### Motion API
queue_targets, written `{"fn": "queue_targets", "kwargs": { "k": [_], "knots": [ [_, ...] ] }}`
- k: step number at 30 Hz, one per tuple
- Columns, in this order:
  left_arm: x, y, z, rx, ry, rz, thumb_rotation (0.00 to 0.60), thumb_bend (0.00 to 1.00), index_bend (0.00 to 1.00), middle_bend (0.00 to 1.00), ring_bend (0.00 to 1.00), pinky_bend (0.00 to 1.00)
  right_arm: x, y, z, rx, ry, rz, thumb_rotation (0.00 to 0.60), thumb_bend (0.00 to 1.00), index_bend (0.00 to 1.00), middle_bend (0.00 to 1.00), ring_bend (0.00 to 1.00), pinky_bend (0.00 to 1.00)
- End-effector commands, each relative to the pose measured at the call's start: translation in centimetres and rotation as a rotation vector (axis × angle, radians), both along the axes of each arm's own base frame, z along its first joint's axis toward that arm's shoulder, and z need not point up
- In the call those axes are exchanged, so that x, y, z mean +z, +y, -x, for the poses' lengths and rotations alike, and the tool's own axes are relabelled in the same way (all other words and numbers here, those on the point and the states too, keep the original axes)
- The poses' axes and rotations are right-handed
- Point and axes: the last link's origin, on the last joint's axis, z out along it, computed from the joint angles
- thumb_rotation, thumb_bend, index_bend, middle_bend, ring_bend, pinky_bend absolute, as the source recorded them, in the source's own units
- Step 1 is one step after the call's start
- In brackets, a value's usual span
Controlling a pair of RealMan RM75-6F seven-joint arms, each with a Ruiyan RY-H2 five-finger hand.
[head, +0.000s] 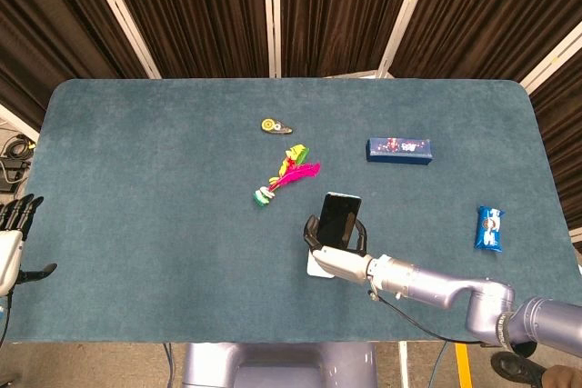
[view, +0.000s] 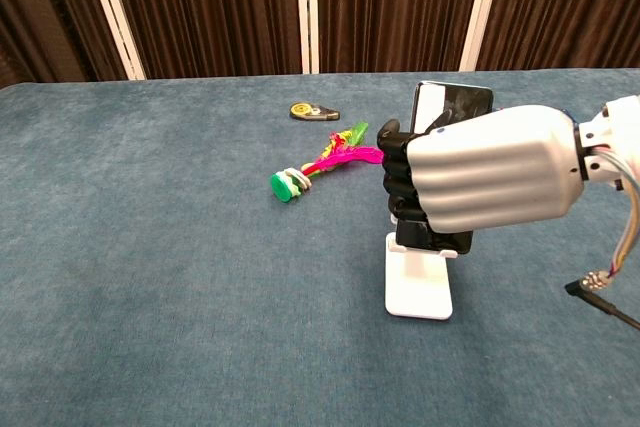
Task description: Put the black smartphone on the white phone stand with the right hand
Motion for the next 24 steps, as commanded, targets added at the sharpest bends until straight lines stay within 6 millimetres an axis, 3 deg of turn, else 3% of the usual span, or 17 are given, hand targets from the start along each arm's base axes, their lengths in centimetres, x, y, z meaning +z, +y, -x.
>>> {"fn": "queue_targets", "kwargs": {
  "k": [1,24],
  "knots": [
    [0.0,0.0,0.0,0.001,0.0,-0.001,0.6,0.0,0.0,0.0,0.0,0.0,-0.2,0.1,-0.1,-0.005,0.0,0.0,0.6,0.32,0.52,0.52,0.4,0.39],
    [0.2,0.0,0.1,0.001,-0.003,-0.003,0.6,0.0,0.0,0.0,0.0,0.0,-0.9,0.6,-1.1,-0.004,-0.025,-0.002,0.6,0.33,0.52,0.52,0.4,0.39]
  ]
}}
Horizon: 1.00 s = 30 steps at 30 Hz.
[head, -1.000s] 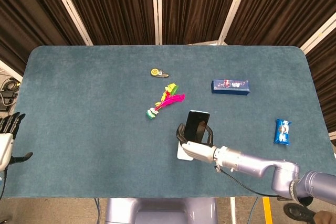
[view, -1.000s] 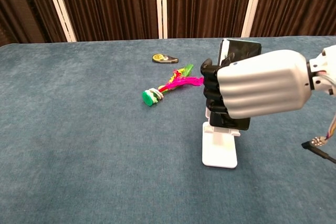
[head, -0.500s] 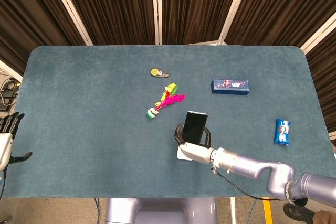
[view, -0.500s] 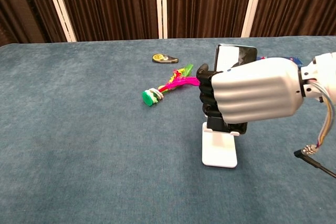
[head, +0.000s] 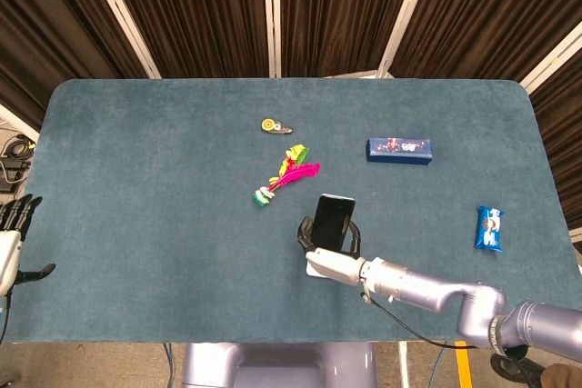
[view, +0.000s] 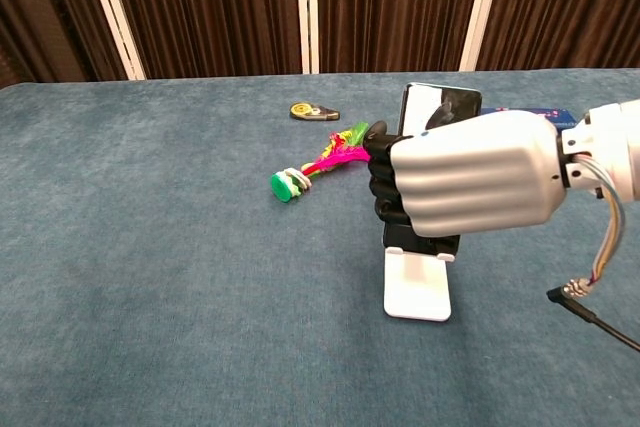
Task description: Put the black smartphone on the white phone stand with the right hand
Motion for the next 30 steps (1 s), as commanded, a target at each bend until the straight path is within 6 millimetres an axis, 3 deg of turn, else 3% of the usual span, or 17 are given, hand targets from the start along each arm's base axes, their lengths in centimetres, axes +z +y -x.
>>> {"fn": "queue_targets", "kwargs": {
  "k": [1,11,19,30],
  "knots": [
    [0.02,0.01,0.02,0.0,0.0,0.0,0.6,0.0,0.0,0.0,0.0,0.0,-0.08,0.04,-0.21,0.002,-0.004,0.0,0.6,0.33,0.52,0.52,0.4,0.39],
    [0.07,0.0,0.06,0.0,0.0,-0.001,0.6,0.0,0.0,0.0,0.0,0.0,-0.14,0.01,-0.58,-0.004,-0.01,0.003,0.6,0.33,0.52,0.52,0.39,0.39],
    [0.1,-0.01,0.07,0.0,-0.002,-0.002,0.6,0.0,0.0,0.0,0.0,0.0,-0.28,0.19,-0.64,-0.012,-0.027,0.001,0.6,0.31,0.27,0.27,0.3,0.4],
    [0.17,-0.06,0.02,-0.003,-0.004,-0.002,0.6,0.0,0.0,0.0,0.0,0.0,-0.19,0.58,-0.75,-0.018,-0.053,-0.002,0.6,0.31,0.25,0.25,0.29,0.4]
  ]
}}
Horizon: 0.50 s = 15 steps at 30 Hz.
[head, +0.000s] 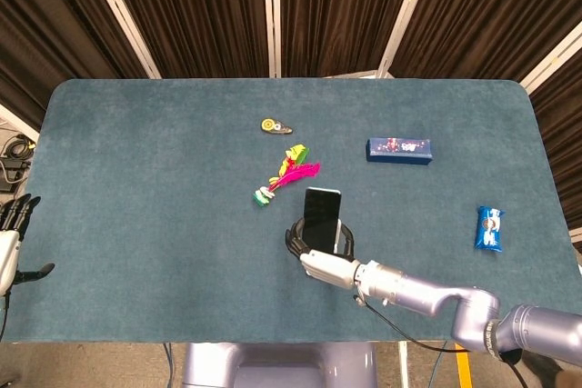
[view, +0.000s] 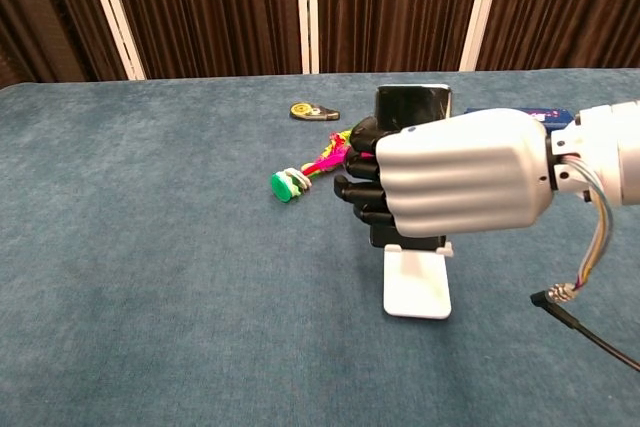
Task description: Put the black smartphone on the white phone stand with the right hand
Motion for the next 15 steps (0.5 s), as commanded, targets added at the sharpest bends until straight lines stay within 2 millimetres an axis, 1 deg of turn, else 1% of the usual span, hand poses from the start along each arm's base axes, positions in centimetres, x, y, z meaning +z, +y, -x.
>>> {"fn": "queue_targets", "kwargs": {
  "k": [1,7,9,11,13,15],
  "knots": [
    [0.0,0.0,0.0,0.0,0.0,0.0,0.6,0.0,0.0,0.0,0.0,0.0,0.1,0.0,0.1,-0.002,-0.002,0.002,0.6,0.31,0.25,0.25,0.29,0.41],
    [0.0,0.0,0.0,0.0,-0.002,0.001,0.6,0.0,0.0,0.0,0.0,0.0,0.7,0.2,0.4,-0.014,-0.01,0.004,0.6,0.31,0.25,0.26,0.29,0.41],
    [0.0,0.0,0.0,-0.001,-0.002,0.001,0.6,0.0,0.0,0.0,0.0,0.0,1.2,0.4,0.5,-0.026,-0.029,0.006,0.6,0.31,0.25,0.27,0.29,0.41],
    [0.1,-0.1,0.0,-0.001,-0.004,0.001,0.6,0.0,0.0,0.0,0.0,0.0,2.1,0.7,0.6,-0.041,-0.061,0.005,0.6,0.31,0.26,0.28,0.29,0.42],
    [0.1,-0.1,0.0,-0.003,-0.006,0.0,0.6,0.0,0.0,0.0,0.0,0.0,3.3,1.1,0.8,-0.059,-0.108,0.002,0.6,0.31,0.27,0.29,0.29,0.42],
    [0.2,-0.1,-0.1,-0.006,-0.008,-0.001,0.6,0.0,0.0,0.0,0.0,0.0,5.0,1.3,1.4,-0.087,-0.167,-0.003,0.6,0.31,0.27,0.29,0.29,0.42]
  ]
}}
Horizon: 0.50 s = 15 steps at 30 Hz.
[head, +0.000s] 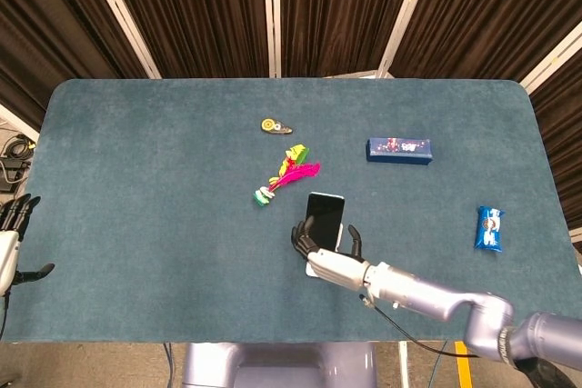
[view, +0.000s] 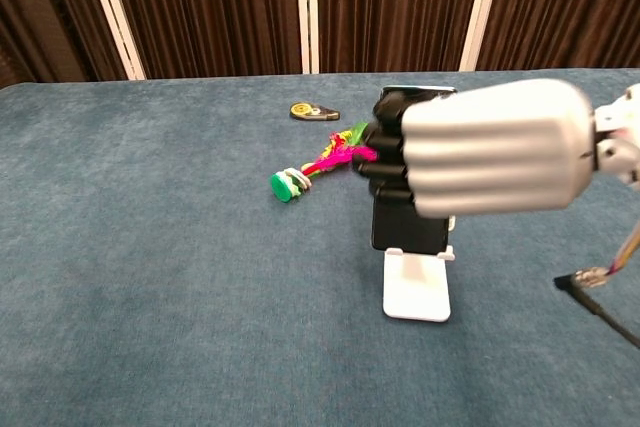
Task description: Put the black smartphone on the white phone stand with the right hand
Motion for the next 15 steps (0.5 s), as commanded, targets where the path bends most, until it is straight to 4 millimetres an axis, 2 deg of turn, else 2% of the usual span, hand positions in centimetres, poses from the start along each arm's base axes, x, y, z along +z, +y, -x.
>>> {"fn": "queue_targets", "kwargs": {
  "k": [1,4,9,12,15],
  "knots": [
    [0.1,0.0,-0.1,-0.004,-0.003,0.0,0.6,0.0,0.0,0.0,0.0,0.0,3.3,0.7,1.3,-0.06,-0.119,-0.02,0.6,0.31,0.27,0.29,0.29,0.42],
    [0.1,-0.1,-0.2,-0.01,-0.007,-0.001,0.6,0.0,0.0,0.0,0.0,0.0,5.2,0.7,2.4,-0.102,-0.201,-0.035,0.6,0.31,0.27,0.27,0.28,0.39],
    [0.2,-0.5,-0.7,-0.033,-0.014,-0.003,0.6,0.0,0.0,0.0,0.0,0.0,9.8,0.3,5.7,-0.211,-0.446,-0.091,0.6,0.29,0.24,0.24,0.24,0.3],
    [0.3,-0.8,-1.0,-0.046,-0.014,-0.008,0.6,0.0,0.0,0.0,0.0,0.0,11.8,0.1,7.9,-0.33,-0.62,-0.079,0.6,0.27,0.22,0.19,0.19,0.25],
    [0.4,-1.3,-1.3,-0.064,-0.014,-0.017,0.6,0.0,0.0,0.0,0.0,0.0,13.2,0.7,10.6,-0.503,-0.815,-0.064,0.6,0.21,0.16,0.13,0.13,0.19]
  ]
}}
